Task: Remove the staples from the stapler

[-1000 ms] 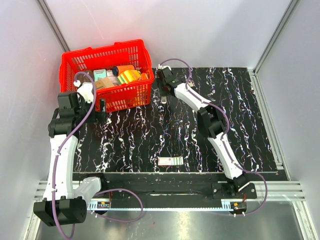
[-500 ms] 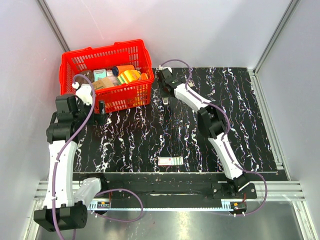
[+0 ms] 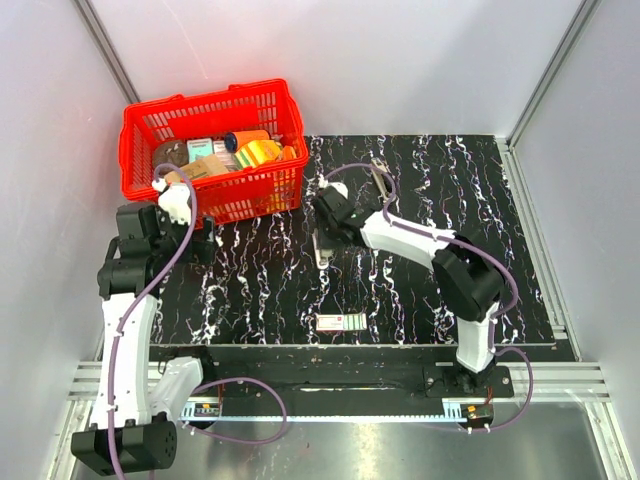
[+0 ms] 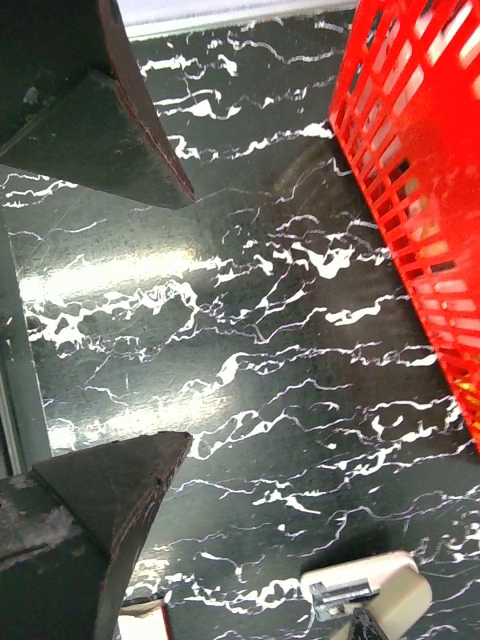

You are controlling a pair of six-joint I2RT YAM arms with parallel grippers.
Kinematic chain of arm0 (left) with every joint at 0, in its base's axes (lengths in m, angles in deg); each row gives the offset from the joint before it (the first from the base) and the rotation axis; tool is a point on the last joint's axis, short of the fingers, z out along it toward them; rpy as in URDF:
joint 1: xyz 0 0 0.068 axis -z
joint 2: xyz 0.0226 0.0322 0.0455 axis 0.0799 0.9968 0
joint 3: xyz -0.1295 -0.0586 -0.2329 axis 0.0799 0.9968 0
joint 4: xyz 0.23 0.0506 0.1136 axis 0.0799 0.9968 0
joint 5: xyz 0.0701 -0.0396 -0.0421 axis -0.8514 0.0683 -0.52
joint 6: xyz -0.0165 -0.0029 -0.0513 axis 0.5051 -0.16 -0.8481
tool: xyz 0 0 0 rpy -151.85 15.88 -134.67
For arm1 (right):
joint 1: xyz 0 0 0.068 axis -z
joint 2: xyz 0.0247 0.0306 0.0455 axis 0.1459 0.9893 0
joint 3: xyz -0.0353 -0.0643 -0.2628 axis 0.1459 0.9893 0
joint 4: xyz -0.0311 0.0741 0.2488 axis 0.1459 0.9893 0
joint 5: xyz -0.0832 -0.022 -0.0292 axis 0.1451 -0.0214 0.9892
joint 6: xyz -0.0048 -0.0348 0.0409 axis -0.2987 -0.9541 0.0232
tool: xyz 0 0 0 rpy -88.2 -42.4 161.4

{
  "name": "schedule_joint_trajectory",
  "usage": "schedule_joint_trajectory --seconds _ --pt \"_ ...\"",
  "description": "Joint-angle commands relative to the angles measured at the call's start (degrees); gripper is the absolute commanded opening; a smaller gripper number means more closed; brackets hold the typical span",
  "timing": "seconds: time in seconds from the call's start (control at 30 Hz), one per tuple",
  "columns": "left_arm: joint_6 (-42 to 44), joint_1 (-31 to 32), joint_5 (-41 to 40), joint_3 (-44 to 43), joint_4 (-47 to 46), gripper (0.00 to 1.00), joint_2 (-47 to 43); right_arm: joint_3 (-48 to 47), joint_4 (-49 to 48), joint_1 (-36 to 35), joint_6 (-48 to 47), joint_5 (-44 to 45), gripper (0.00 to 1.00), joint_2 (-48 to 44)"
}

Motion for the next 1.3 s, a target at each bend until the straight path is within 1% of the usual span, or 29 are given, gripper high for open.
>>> schedule_joint_trajectory --seconds 0.0,0.17,0.27,0.43,0.57,0.67,0.7,0.73,0.8,0.97,1.07,1.13,1.27 --pt "3.04 -0.22 5.02 2.63 -1.73 0.99 -0.70 4.63 -9.55 -4.25 10.84 -2.57 0.00 -7.01" --pt "6.64 -0.04 10.02 5.89 -2.70 0.99 -0.78 5.34 -12.28 -7.24 15.51 -3.45 0.00 -10.00" --pt "10.94 0.39 14.41 7.64 -3.05 0.99 -1.31 5.61 -13.16 -8.39 17.27 -3.97 0.00 -11.93" --pt "19.64 1.36 19.25 11.07 -3.05 0.98 -0.88 7.54 -15.89 -8.39 21.13 -8.72 0.00 -14.22" --pt "23.96 2.68 22.42 12.84 -3.05 0.97 2.02 12.98 -21.15 -8.48 25.18 -12.67 0.00 -17.64" --pt "23.79 5.05 23.13 13.45 -4.45 0.98 6.05 16.32 -25.37 -8.74 27.20 -14.25 0.00 -19.93" --pt "23.62 5.66 22.96 13.37 -4.63 0.98 6.85 17.03 -25.47 -8.83 27.64 -14.52 0.00 -20.29" --pt "23.35 7.32 22.87 13.28 -5.24 0.99 8.43 17.47 -27.73 -8.92 28.08 -14.87 0.00 -20.64" --pt "23.26 9.00 23.65 13.10 -5.78 0.99 10.37 18.00 -28.63 -9.27 28.52 -14.61 0.00 -21.08" --pt "24.40 13.31 25.06 12.92 -5.78 0.99 13.36 19.23 -31.88 -9.80 29.23 -13.82 0.00 -21.35" --pt "25.02 14.46 24.36 13.54 -6.65 0.99 14.59 20.11 -33.11 -9.97 29.49 -13.30 0.00 -21.52" --pt "25.55 14.55 24.36 14.15 -7.36 0.95 15.38 20.90 -34.08 -10.06 29.75 -12.59 0.00 -21.87" --pt "25.81 14.63 23.40 15.03 -9.73 0.75 16.00 20.73 -34.70 -10.06 29.84 -12.94 0.00 -21.87"
